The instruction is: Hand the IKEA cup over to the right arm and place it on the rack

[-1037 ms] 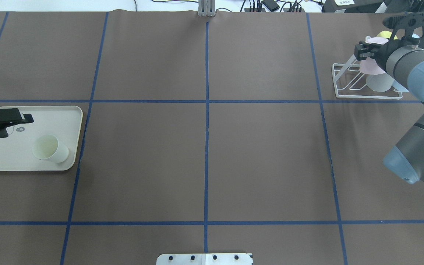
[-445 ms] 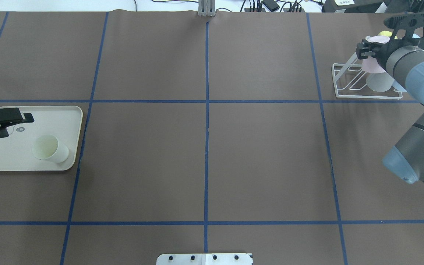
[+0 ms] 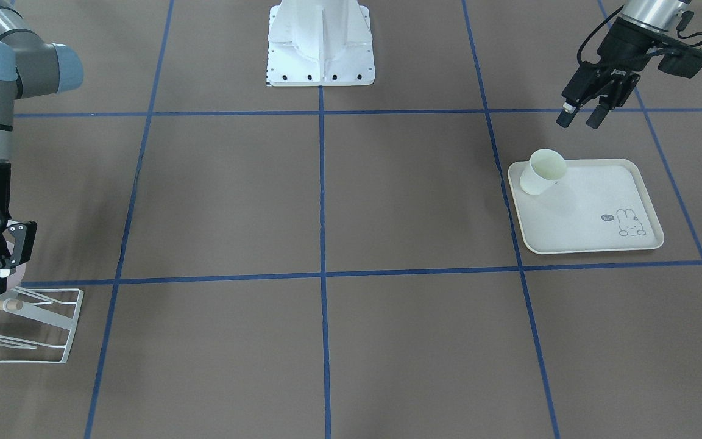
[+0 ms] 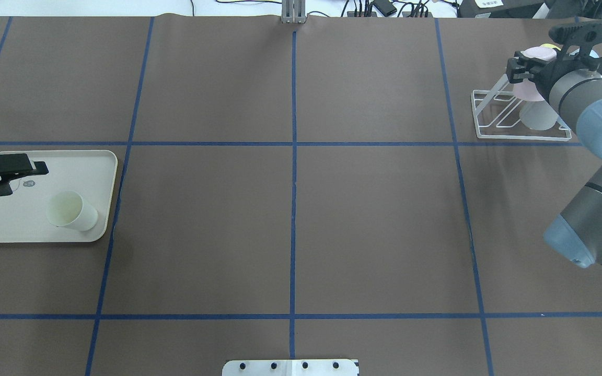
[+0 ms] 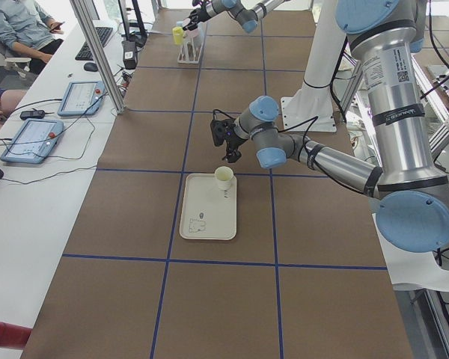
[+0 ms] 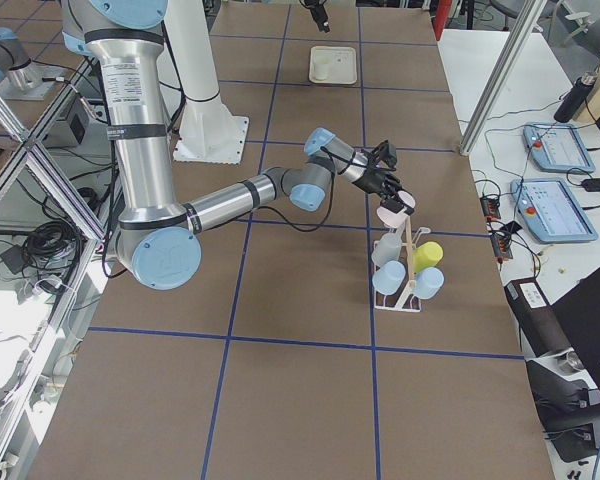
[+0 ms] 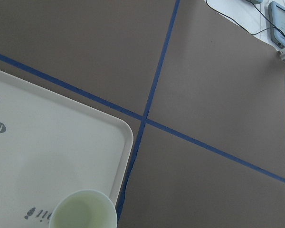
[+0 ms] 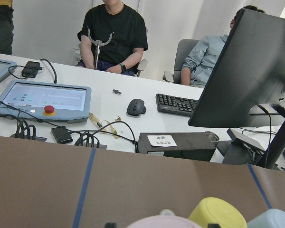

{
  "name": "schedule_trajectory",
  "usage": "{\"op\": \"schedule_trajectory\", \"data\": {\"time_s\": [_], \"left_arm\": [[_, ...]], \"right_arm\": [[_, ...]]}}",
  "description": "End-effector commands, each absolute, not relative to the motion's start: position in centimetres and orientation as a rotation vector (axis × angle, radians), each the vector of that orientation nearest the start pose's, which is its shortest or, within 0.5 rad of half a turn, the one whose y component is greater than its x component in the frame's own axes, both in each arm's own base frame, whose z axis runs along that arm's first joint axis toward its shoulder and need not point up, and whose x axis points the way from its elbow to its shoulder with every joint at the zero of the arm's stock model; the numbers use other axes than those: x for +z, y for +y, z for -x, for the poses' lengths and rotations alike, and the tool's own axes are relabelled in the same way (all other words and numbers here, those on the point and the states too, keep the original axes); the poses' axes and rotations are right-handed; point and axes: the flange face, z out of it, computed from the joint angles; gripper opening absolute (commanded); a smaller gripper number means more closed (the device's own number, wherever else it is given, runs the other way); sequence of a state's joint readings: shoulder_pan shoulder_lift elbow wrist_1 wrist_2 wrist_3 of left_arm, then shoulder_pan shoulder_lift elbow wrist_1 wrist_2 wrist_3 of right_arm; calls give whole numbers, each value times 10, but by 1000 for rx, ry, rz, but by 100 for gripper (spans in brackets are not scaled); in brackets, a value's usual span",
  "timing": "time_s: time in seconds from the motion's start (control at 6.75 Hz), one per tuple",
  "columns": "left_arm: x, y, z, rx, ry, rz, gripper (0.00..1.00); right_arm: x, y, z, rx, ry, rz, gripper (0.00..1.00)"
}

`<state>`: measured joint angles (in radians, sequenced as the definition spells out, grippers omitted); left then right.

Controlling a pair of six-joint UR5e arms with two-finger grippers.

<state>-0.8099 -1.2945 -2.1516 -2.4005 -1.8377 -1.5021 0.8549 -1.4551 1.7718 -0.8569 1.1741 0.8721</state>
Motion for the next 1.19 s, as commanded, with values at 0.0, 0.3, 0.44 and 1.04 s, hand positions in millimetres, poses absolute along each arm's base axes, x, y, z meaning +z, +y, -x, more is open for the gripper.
{"op": "schedule_trajectory", "data": {"time_s": [0.0,0.3,0.44,1.04], "left_arm": [[405,-354,-190,-506,1132,-265,100],[408,-355,-191,-507,1127,-261,100],[409,-355,-191,-507,1126,-260,100],[410,-355,-193,-507,1125,-258,100]], "right_arm": [[434,-509,220,367,-493,-1020,0],[433,-496,230,411,-512,-1088,0],[434,-490,240,420,-513,-1097,0],[442,-491,256,404,-501,-1088,0]]}}
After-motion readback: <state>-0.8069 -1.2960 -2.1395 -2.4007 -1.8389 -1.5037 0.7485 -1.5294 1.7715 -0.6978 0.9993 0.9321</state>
